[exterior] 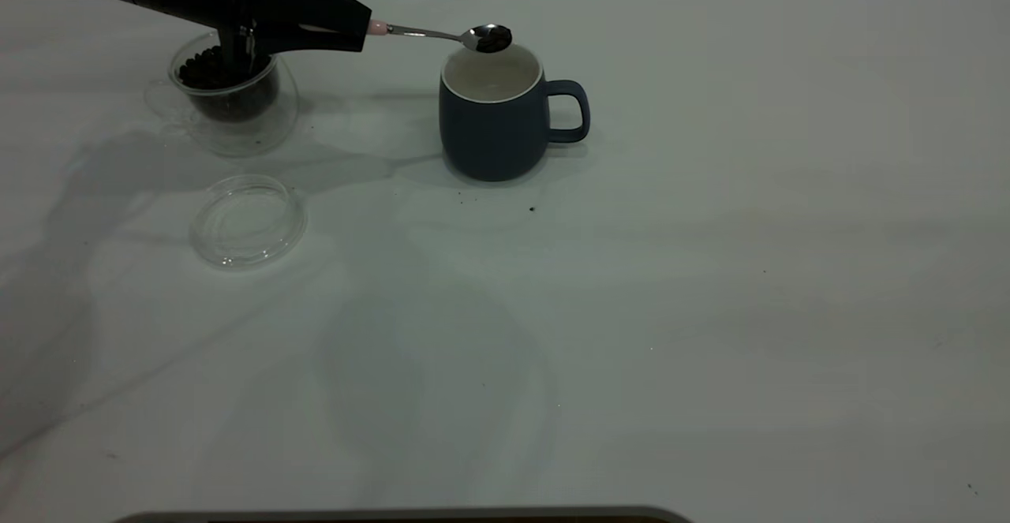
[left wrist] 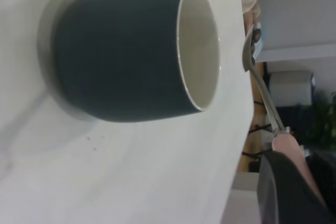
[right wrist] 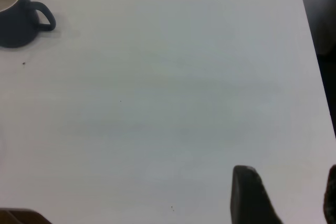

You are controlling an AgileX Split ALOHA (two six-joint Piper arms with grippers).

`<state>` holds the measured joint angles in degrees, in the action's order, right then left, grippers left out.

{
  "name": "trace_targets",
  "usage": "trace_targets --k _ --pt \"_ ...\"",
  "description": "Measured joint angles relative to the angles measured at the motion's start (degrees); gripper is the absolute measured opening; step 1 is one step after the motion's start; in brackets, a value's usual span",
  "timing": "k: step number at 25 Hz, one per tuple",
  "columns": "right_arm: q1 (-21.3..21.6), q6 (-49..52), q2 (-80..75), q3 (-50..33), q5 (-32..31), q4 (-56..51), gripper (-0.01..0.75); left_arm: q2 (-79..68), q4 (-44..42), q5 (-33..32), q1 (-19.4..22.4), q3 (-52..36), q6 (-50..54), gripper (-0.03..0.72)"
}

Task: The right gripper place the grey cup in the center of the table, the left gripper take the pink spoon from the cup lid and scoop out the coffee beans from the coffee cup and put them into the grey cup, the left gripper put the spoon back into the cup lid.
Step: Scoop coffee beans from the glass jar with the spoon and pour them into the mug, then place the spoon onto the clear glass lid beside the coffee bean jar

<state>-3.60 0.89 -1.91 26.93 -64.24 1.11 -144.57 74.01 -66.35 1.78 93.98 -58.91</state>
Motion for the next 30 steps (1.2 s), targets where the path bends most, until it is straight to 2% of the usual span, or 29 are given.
trace_targets --k 8,19,25,30 --pt "0.0 0.0 0.0 0.0 0.0 0.0 0.374 0.0 -0.11 2.99 0.0 0.0 -7.16 0.115" --pt "0.0 0.0 0.0 0.0 0.0 0.0 0.374 0.0 -0.15 4.92 0.0 0.0 -32.02 0.115" --pt "0.0 0.0 0.0 0.0 0.0 0.0 0.374 1.56 -0.72 3.45 0.0 0.0 -32.63 0.115" --pt "0.0 0.0 0.0 0.0 0.0 0.0 0.374 8.74 -1.91 1.97 1.03 0.0 -24.97 0.115"
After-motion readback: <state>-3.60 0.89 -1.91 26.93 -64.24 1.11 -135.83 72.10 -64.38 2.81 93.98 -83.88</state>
